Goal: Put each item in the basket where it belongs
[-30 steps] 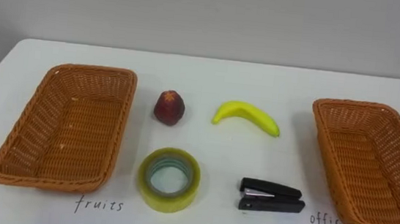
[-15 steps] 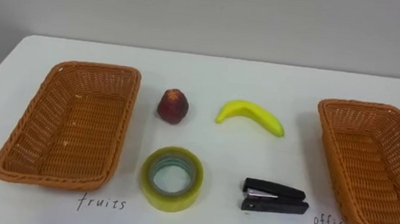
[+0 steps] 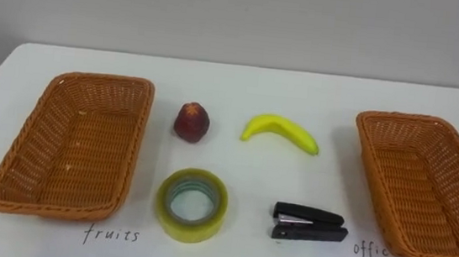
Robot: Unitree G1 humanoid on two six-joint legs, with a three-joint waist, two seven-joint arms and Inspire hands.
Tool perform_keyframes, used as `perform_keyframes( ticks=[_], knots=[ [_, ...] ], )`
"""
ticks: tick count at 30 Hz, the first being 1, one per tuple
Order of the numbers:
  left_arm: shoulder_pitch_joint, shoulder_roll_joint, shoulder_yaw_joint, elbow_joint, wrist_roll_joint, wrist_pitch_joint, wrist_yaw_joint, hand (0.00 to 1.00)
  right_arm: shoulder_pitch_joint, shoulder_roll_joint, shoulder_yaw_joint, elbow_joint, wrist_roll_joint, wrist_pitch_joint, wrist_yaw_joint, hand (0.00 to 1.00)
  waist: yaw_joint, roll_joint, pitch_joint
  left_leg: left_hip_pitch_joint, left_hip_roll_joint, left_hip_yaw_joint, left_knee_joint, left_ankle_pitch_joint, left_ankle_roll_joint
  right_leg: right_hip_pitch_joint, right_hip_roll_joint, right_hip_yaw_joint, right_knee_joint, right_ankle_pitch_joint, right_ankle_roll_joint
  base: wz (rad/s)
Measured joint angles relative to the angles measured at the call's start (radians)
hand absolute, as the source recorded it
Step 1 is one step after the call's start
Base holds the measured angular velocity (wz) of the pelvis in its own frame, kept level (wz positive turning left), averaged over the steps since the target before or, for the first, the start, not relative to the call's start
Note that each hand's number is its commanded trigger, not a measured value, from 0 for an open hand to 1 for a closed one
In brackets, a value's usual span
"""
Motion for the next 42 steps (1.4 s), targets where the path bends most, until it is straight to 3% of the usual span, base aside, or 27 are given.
perform_keyframes(
  ticks=[7,11,13,22,31,42],
  knots=[
    [0.005,0.029,0.058,-0.032,0.0,-0.014,0.002,0.0,0.004,-0.007,-0.138,-0.017,0.102,0.001,-0.053,0.0,-0.018,-0.027,-0.0017,0.02,0.002,0.014,-0.003,0.0,0.0,0.0,0.001,0.012,0.009,0.0,0.0,-0.06],
    [0.007,0.043,0.08,-0.033,-0.001,-0.029,0.006,0.0,0.023,-0.01,-0.233,-0.1,0.172,-0.009,-0.111,0.0,-0.028,-0.027,-0.0017,0.021,0.001,0.021,-0.002,-0.001,0.002,-0.002,0.0,0.017,0.012,0.0,0.0,-0.06],
    [0.011,0.047,0.08,-0.033,-0.009,-0.033,0.024,0.0,0.037,-0.016,-0.245,-0.175,0.229,-0.019,-0.17,0.0,-0.037,-0.027,-0.0023,0.021,0.002,0.025,-0.002,-0.001,0.002,-0.003,0.001,0.027,0.012,0.0,0.0,-0.05],
    [0.018,0.055,0.078,-0.039,-0.02,-0.044,0.045,0.0,0.053,-0.032,-0.365,-0.495,0.229,-0.08,-0.427,0.0,-0.076,-0.028,-0.0079,0.01,0.0,0.051,0.0,-0.001,0.002,-0.03,0.003,0.051,0.022,0.0,0.0,-0.08],
    [0.068,0.063,0.077,-0.139,-0.02,-0.053,0.049,0.0,0.058,-0.076,-0.447,-0.838,0.164,-0.142,-0.735,0.0,-0.096,-0.034,-0.0097,-0.005,0.001,0.051,-0.003,0.0,0.003,-0.046,0.002,0.052,0.033,-0.001,0.001,-0.01],
    [0.036,0.063,0.037,-0.133,-0.02,-0.051,0.007,0.0,0.041,-0.095,-0.477,-1.095,-0.038,-0.21,-1.04,0.0,-0.098,-0.036,-0.0101,-0.013,0.0,0.056,-0.006,0.0,0.003,-0.065,0.003,0.055,0.046,-0.001,0.001,-0.01]
  ],
)
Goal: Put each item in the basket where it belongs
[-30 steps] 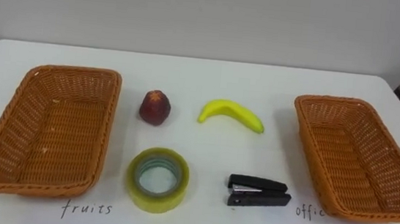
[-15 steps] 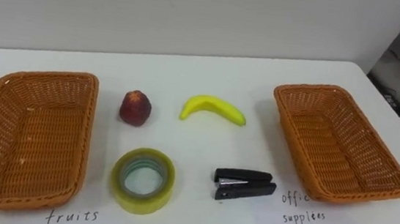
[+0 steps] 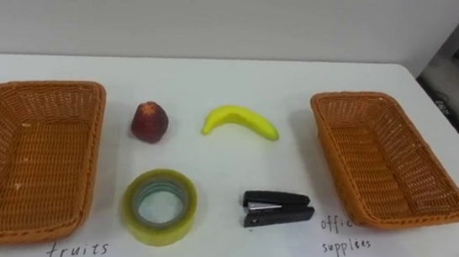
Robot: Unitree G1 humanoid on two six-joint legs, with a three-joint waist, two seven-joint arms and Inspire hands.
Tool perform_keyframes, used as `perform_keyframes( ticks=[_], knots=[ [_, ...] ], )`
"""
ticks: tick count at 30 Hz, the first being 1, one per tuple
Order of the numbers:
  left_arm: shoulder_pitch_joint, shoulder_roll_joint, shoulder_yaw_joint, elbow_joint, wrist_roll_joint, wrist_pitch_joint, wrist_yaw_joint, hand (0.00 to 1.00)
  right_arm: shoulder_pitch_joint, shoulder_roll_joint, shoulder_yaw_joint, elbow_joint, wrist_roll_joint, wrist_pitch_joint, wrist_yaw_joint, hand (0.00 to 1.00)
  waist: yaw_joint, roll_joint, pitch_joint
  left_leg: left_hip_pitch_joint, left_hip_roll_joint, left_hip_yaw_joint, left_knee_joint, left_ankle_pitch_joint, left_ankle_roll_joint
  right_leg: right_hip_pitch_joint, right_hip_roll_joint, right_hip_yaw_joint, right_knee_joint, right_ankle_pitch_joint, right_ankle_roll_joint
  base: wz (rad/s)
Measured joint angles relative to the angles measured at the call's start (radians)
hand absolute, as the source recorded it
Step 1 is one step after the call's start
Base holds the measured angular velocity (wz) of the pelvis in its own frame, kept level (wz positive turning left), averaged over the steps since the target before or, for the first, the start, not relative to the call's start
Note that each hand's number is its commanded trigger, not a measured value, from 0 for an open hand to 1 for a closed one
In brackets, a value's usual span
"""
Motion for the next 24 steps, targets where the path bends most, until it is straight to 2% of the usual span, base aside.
perform_keyframes(
  ticks=[3,5,7,11,13,18,21,24],
  knots=[
    [0.001,-0.001,0.0,0.004,0.0,0.002,-0.016,0.0,-0.007,-0.006,-0.022,-0.084,-0.058,-0.003,-0.032,0.0,-0.002,0.003,0.0018,-0.013,-0.001,-0.002,0.003,0.001,0.001,-0.01,0.0,0.001,0.0,0.0,0.0,0.01],
    [0.0,0.001,0.001,0.007,0.0,0.002,-0.015,0.0,-0.015,-0.02,-0.034,-0.122,-0.094,-0.008,-0.049,0.0,0.0,0.002,0.0003,-0.013,-0.003,-0.004,0.003,0.001,0.001,-0.01,0.0,-0.002,0.0,0.0,0.0,0.02],
    [-0.005,0.004,-0.002,0.027,0.0,0.003,-0.015,0.0,-0.039,-0.047,-0.03,-0.164,-0.131,-0.009,-0.054,0.0,0.003,0.004,0.0029,-0.014,-0.003,-0.004,0.003,0.001,0.001,-0.012,0.001,-0.001,0.001,0.0,0.0,0.0],
    [-0.004,0.005,-0.033,0.031,0.001,0.012,-0.014,0.0,-0.054,-0.051,-0.024,-0.262,-0.227,-0.009,-0.054,0.0,0.007,0.005,0.0045,-0.015,-0.002,-0.008,0.003,0.001,0.001,-0.011,0.002,-0.003,0.001,0.0,0.0,0.02],
    [-0.005,0.006,-0.051,0.034,0.012,0.017,-0.014,0.0,-0.092,-0.053,-0.018,-0.29,-0.281,-0.011,-0.051,0.0,0.011,0.003,0.0055,-0.016,-0.002,-0.009,0.006,0.001,0.001,-0.012,0.002,-0.003,0.001,0.0,0.0,0.0],
    [0.002,0.01,-0.058,0.034,0.015,0.016,-0.015,0.0,-0.096,-0.062,0.006,-0.393,-0.282,-0.012,-0.009,0.0,0.036,-0.001,0.0064,-0.019,-0.001,-0.009,0.006,0.001,0.001,-0.014,0.002,-0.005,0.001,0.0,0.0,0.0],
    [-0.008,0.01,-0.058,0.066,0.033,0.017,-0.015,0.0,-0.136,-0.063,0.025,-0.452,-0.28,-0.012,0.017,0.0,0.044,-0.001,0.0067,-0.018,-0.001,-0.008,0.005,0.001,0.001,-0.012,0.001,-0.004,0.0,0.0,0.0,0.0],
    [-0.022,0.01,-0.059,0.101,0.034,0.018,-0.015,0.0,-0.171,-0.094,0.05,-0.469,-0.28,-0.017,0.033,0.0,0.061,-0.003,0.008,-0.011,-0.001,-0.008,0.006,0.001,0.001,-0.006,0.002,-0.004,-0.001,0.0,0.0,0.0]
  ],
)
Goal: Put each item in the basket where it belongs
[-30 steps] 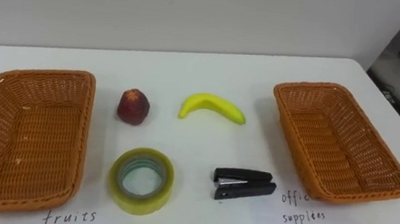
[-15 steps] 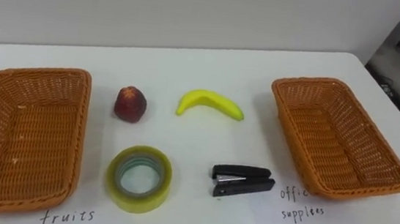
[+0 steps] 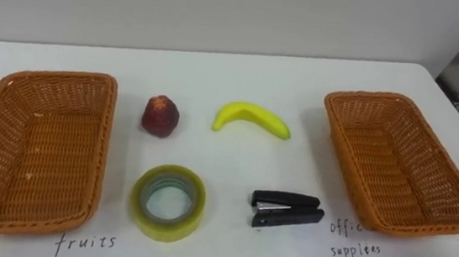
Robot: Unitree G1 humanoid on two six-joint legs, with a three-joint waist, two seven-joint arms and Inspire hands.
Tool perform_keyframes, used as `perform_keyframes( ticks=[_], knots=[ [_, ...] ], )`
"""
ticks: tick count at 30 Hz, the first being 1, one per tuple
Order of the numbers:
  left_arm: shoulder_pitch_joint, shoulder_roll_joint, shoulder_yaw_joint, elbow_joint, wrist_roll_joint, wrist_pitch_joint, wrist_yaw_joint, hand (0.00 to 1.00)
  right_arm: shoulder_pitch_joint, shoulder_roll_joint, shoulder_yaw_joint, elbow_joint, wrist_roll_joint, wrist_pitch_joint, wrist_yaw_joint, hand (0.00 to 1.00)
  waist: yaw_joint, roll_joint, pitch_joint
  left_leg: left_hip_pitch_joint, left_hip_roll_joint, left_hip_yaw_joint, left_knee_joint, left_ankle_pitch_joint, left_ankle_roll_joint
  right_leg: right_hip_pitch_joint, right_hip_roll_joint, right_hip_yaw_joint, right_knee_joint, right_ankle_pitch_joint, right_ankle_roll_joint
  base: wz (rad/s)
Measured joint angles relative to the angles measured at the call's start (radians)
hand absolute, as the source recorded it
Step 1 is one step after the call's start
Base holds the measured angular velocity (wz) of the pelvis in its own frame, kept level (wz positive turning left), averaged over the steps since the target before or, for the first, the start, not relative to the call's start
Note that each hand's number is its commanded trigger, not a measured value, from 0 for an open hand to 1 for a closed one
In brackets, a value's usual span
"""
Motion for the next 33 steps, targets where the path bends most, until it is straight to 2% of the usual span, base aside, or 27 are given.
perform_keyframes(
  ticks=[2,4,5,8,12,17,20,24,25,29,30,31,33],
  knots=[
    [0.0,0.0,0.0,0.0,0.0,0.0,0.0,0.0,-0.019,-0.01,0.006,-0.002,-0.001,0.0,0.023,0.0,0.006,-0.002,0.0004,0.0,0.001,-0.001,-0.001,0.0,0.0,0.0,0.0,-0.002,0.0,0.0,0.0,0.0],
    [-0.002,0.0,0.0,0.01,0.0,0.0,0.0,0.0,-0.063,-0.01,0.007,-0.002,-0.005,0.0,0.039,0.0,0.007,-0.003,0.0043,-0.006,0.001,-0.012,0.001,0.0,0.0,0.001,-0.002,-0.012,0.0,0.0,0.0,0.11],
    [-0.002,0.0,0.0,0.01,0.0,0.0,0.0,0.0,-0.071,-0.01,0.007,-0.002,-0.005,0.0,0.042,0.0,0.006,-0.001,0.0008,-0.009,0.0,-0.014,0.002,0.0,0.0,0.0,-0.003,-0.016,0.0,0.0,0.0,0.14],
    [-0.006,0.0,0.0,0.021,-0.001,0.0,0.0,0.0,-0.087,-0.01,0.015,-0.002,-0.006,0.0,0.062,0.0,0.015,-0.006,0.0023,-0.01,-0.001,-0.018,0.005,0.0,0.0,0.002,-0.003,-0.028,0.0,0.0,0.0,0.07],
    [-0.015,0.001,0.0,0.037,-0.004,-0.001,-0.001,0.0,-0.098,-0.025,0.069,-0.003,-0.005,0.0,0.089,0.0,0.027,-0.011,0.0066,-0.01,-0.001,-0.031,0.013,0.0,0.0,0.008,-0.004,-0.037,-0.001,0.0,0.0,0.09],
    [-0.016,0.002,-0.001,0.035,0.009,-0.002,-0.013,0.0,-0.145,-0.045,0.126,-0.007,-0.025,0.001,0.164,0.0,0.031,-0.011,0.0055,-0.012,0.002,-0.045,0.013,0.0,0.0,0.01,-0.006,-0.057,0.0,0.0,0.0,0.09],
    [-0.013,0.002,-0.001,0.035,0.02,0.001,-0.019,0.0,-0.164,-0.065,0.155,-0.02,-0.045,0.005,0.208,0.0,0.035,-0.011,0.0022,-0.013,0.001,-0.053,0.013,0.001,0.0,0.013,-0.006,-0.057,-0.001,0.0,0.0,0.06],
    [-0.006,0.002,-0.002,0.016,0.026,0.01,-0.022,0.0,-0.164,-0.079,0.195,-0.046,-0.084,0.026,0.299,0.0,0.052,-0.01,-0.0104,-0.011,0.001,-0.055,0.019,0.001,0.0,0.018,-0.007,-0.057,-0.001,0.0,0.0,0.02],
    [-0.005,0.003,-0.002,0.006,0.027,0.011,-0.027,0.0,-0.164,-0.083,0.207,-0.047,-0.104,0.029,0.334,0.0,0.055,-0.011,-0.0106,-0.011,0.002,-0.055,0.02,0.001,0.0,0.018,-0.008,-0.057,-0.001,0.0,0.0,0.0],
    [-0.006,0.01,-0.013,-0.005,0.056,0.013,-0.047,0.0,-0.164,-0.097,0.283,-0.047,-0.169,0.042,0.453,0.0,0.058,-0.016,-0.0072,-0.005,0.002,-0.053,0.02,0.003,0.002,0.028,-0.01,-0.056,-0.003,0.0,0.0,0.0],
    [-0.006,0.012,-0.018,-0.008,0.056,0.013,-0.048,0.0,-0.164,-0.097,0.293,-0.047,-0.178,0.046,0.474,0.0,0.058,-0.019,-0.0039,-0.003,0.002,-0.053,0.021,0.003,0.002,0.03,-0.01,-0.055,-0.004,0.0,0.0,0.0],
    [-0.006,0.016,-0.025,-0.013,0.056,0.013,-0.049,0.0,-0.164,-0.097,0.313,-0.045,-0.194,0.048,0.498,0.0,0.058,-0.02,0.0028,-0.003,0.002,-0.053,0.022,0.003,0.001,0.033,-0.01,-0.055,-0.007,0.0,0.0,0.0],
    [-0.007,0.024,-0.041,-0.014,0.056,0.014,-0.05,0.0,-0.164,-0.098,0.345,-0.045,-0.22,0.053,0.542,0.0,0.058,-0.031,0.0019,-0.008,0.002,-0.053,0.018,0.004,0.0,0.033,-0.009,-0.053,-0.014,0.0,0.0,0.0]
  ],
)
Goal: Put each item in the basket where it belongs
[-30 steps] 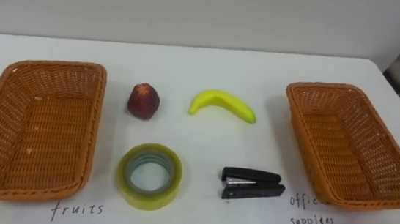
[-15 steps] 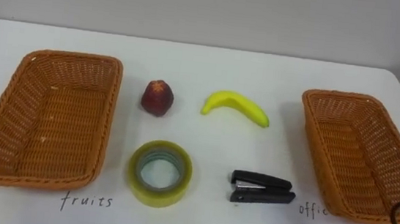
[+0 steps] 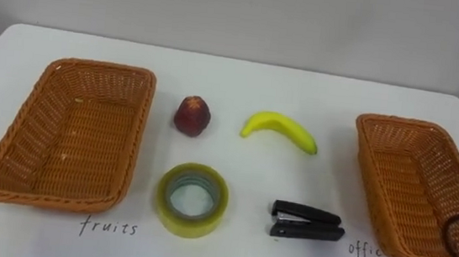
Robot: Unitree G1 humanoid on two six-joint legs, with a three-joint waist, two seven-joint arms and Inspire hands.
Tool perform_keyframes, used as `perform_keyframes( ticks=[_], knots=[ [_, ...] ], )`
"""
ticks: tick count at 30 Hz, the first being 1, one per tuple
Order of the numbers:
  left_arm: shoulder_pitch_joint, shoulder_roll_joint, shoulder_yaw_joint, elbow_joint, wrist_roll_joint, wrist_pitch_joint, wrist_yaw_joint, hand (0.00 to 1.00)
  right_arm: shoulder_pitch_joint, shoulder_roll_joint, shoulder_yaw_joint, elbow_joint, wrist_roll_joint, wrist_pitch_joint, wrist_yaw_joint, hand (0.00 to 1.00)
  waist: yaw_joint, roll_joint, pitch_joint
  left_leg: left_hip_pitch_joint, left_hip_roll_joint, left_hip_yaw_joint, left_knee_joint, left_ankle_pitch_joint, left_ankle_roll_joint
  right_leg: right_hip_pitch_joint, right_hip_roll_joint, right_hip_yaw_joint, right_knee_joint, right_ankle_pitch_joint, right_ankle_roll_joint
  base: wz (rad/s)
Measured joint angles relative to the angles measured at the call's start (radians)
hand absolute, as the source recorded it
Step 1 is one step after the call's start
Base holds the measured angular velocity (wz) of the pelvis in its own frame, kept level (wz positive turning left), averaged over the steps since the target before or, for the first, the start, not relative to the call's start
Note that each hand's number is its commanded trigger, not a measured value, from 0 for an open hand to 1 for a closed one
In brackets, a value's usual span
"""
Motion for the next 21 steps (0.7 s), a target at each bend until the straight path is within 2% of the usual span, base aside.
perform_keyframes(
  ticks=[4,7,13,19,21],
  knots=[
    [0.0,-0.002,0.001,-0.004,0.002,0.015,-0.027,0.0,0.001,-0.002,0.044,0.006,-0.033,0.034,0.115,0.0,0.013,-0.011,-0.0019,-0.001,0.001,-0.002,0.001,0.002,-0.003,0.0,0.002,-0.002,-0.001,0.002,-0.003,0.0],
    [-0.004,-0.002,0.001,-0.013,0.004,0.021,-0.036,0.0,0.008,-0.003,0.052,0.007,-0.098,0.053,0.191,0.0,0.022,-0.011,-0.0021,-0.004,0.0,-0.008,0.002,0.002,-0.003,0.0,0.002,-0.003,-0.001,0.002,-0.003,0.04],
    [-0.008,-0.002,0.002,-0.016,0.008,0.036,-0.036,0.0,0.01,-0.003,0.054,0.013,-0.107,0.084,0.311,0.0,0.025,-0.013,-0.0033,-0.005,0.0,-0.016,0.003,0.002,-0.003,0.0,0.002,-0.005,-0.004,0.002,-0.003,0.04],
    [-0.009,-0.001,0.004,-0.035,0.032,0.034,-0.037,0.0,0.021,-0.013,0.057,0.024,-0.142,0.083,0.396,0.0,0.027,-0.011,-0.0041,-0.005,0.0,-0.018,0.001,0.002,-0.003,0.0,0.003,-0.001,-0.005,0.002,-0.003,0.0],
    [-0.012,0.001,0.004,-0.036,0.032,0.031,-0.037,0.0,0.021,-0.02,0.067,0.056,-0.157,0.083,0.418,0.0,0.027,-0.014,-0.0072,-0.003,0.0,-0.018,0.001,0.002,-0.003,0.002,0.003,-0.001,-0.005,0.002,-0.003,0.0]
  ],
)
